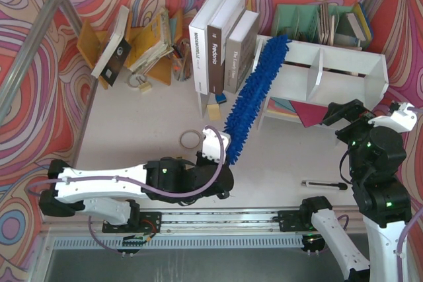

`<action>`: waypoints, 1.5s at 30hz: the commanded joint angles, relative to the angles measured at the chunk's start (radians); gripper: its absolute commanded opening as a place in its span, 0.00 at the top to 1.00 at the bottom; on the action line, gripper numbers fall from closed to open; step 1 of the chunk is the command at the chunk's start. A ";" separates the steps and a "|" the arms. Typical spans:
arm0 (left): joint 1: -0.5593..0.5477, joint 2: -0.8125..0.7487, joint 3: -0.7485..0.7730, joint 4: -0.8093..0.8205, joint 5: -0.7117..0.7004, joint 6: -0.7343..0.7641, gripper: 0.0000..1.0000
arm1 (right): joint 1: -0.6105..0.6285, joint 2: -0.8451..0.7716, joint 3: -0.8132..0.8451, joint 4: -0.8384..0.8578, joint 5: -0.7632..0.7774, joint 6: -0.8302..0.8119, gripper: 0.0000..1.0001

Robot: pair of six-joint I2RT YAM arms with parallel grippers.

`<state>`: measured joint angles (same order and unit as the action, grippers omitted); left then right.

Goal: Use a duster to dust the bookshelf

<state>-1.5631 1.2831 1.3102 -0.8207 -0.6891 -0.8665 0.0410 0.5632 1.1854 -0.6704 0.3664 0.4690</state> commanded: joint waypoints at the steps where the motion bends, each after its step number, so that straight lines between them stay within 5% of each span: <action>1: -0.001 0.028 -0.005 0.028 -0.044 -0.003 1.00 | 0.002 0.008 0.026 0.020 -0.003 0.002 0.01; 11: -0.004 0.163 0.093 0.089 0.064 0.084 1.00 | 0.001 0.017 0.091 0.007 0.006 -0.012 0.01; 23: -0.015 0.183 0.288 0.120 0.045 0.226 1.00 | 0.001 0.116 0.331 -0.058 -0.042 -0.047 0.01; 32: -0.017 0.339 0.496 0.117 0.126 0.265 1.00 | 0.002 0.195 0.530 -0.124 -0.034 -0.042 0.01; 45: -0.016 0.579 0.667 0.103 0.253 0.319 1.00 | 0.001 0.164 0.536 -0.114 -0.043 -0.038 0.01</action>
<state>-1.5787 1.8263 1.9316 -0.7391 -0.4641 -0.5785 0.0410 0.7460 1.7317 -0.7849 0.3351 0.4419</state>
